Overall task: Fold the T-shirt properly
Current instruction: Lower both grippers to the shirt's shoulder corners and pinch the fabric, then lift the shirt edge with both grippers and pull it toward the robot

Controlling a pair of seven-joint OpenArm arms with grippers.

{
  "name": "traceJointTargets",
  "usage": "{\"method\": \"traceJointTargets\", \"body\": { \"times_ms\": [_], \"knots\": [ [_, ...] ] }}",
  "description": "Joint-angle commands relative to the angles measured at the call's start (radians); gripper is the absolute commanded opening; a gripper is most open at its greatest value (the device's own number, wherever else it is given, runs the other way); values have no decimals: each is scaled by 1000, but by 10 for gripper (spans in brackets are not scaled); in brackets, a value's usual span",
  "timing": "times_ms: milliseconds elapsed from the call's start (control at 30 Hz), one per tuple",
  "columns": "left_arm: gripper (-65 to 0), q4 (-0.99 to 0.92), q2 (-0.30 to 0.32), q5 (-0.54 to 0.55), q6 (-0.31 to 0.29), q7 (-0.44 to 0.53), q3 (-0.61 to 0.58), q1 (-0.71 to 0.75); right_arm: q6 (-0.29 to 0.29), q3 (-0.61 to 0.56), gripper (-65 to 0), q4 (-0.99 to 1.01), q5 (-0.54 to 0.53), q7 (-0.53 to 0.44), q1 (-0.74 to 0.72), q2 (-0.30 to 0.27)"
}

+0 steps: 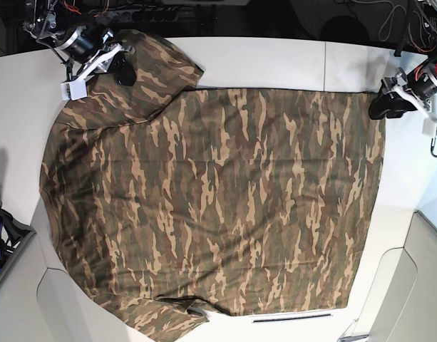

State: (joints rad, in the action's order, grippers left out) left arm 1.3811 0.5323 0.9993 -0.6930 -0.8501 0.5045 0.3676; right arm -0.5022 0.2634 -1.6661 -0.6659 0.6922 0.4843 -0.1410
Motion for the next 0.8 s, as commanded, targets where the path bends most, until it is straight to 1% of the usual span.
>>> {"method": "traceJointTargets", "body": {
  "times_ms": [0,233,300,333,367,467,567,600,667,767],
  "knots": [
    [-229,8,16,15,-5,-23,-1,2,0,2,-650,-10,3,8,3,-5],
    [-232,8,16,22,-5,-21,-102,1,0,2,-650,-10,3,8,4,-5],
    [-233,8,16,21,-5,-2,-127,0,0,2,-650,-10,3,8,3,-5],
    [-253,8,16,21,-5,11,-133,0,0,2,-650,-10,3,8,3,-5],
    [-296,8,16,22,-5,21,-133,0,0,2,-650,-10,3,8,3,-5],
    [-490,8,17,21,-5,42,-132,-5,0,2,-650,-10,3,8,3,-5],
    [-636,8,17,22,-5,55,-132,-5,0,2,-650,-10,3,8,3,-5],
    [-650,8,17,22,-5,58,-132,-5,0,2,-650,-10,3,8,3,-5],
    [-650,8,17,32,-5,57,-131,-5,0,3,-650,-11,-6,10,4,-5],
    [-650,8,17,61,-5,46,-130,-5,0,11,-650,-16,-29,47,4,-5]
  ]
}}
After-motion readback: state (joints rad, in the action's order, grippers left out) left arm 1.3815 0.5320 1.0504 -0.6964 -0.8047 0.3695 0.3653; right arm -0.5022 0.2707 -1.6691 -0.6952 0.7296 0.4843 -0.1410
